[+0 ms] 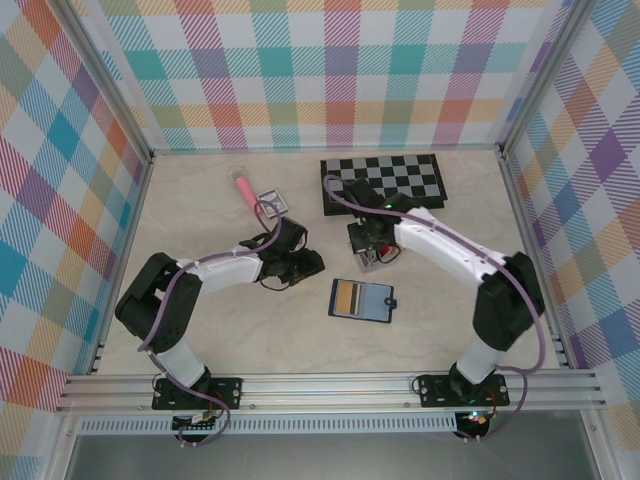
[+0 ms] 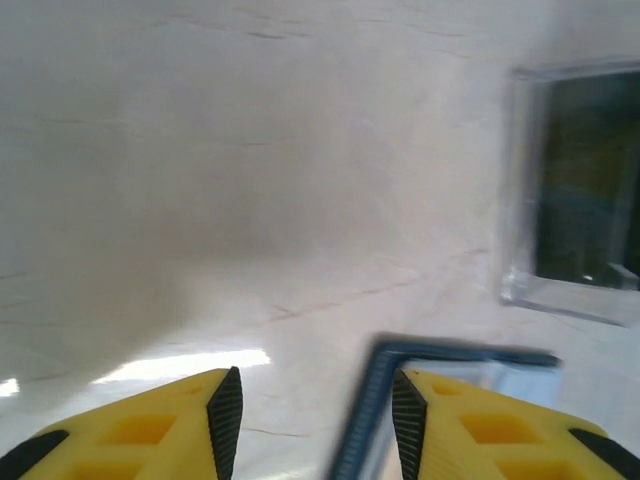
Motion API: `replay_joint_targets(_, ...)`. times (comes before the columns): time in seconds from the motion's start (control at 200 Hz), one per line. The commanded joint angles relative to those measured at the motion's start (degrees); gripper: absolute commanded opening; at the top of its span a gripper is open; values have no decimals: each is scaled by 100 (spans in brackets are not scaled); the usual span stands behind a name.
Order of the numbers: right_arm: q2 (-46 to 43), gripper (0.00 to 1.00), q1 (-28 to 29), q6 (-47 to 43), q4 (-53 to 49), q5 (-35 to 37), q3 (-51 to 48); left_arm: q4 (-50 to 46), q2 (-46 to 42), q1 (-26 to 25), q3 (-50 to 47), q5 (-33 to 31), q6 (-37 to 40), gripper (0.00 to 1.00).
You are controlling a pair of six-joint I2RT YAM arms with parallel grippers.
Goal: Put the credit cards into the card holder
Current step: Pick up the credit card from the storage box.
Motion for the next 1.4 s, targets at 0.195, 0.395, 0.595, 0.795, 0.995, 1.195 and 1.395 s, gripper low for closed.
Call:
replay_joint_targets(0.195, -2002, 3, -1490, 1580, 2398, -3842, -2008, 2793, 46, 114, 48, 2177, -1073, 56)
replay_joint_targets(0.395, -2404, 4, -1998, 2212, 3541, -5017, -2790, 4126, 428, 112, 140, 2745, -1819, 58)
replay_joint_targets(0.595, -2383, 4, -2265, 2570, 4176, -5572, -3147, 4395, 445, 107, 155, 2902, -1896, 49)
replay_joint_targets(0.795, -2280, 4, -2349, 2688, 4367, -5819, -3266, 4596, 460, 104, 200, 3004, -1967, 32)
replay_joint_targets(0.995, -2101, 5, -2388, 2701, 4411, -5962, -3302, 4939, 448, 103, 164, 3147, -2079, 29)
replay_joint_targets(1.195, -1978, 5, -2429, 2711, 4428, -5944, -3314, 5024, 397, 106, 80, 3160, -2119, 26)
replay_joint_targets(1.395, -2142, 12, -2437, 2114, 3138, -5098, -3202, 4674, 197, 105, -156, 2962, -1949, 3)
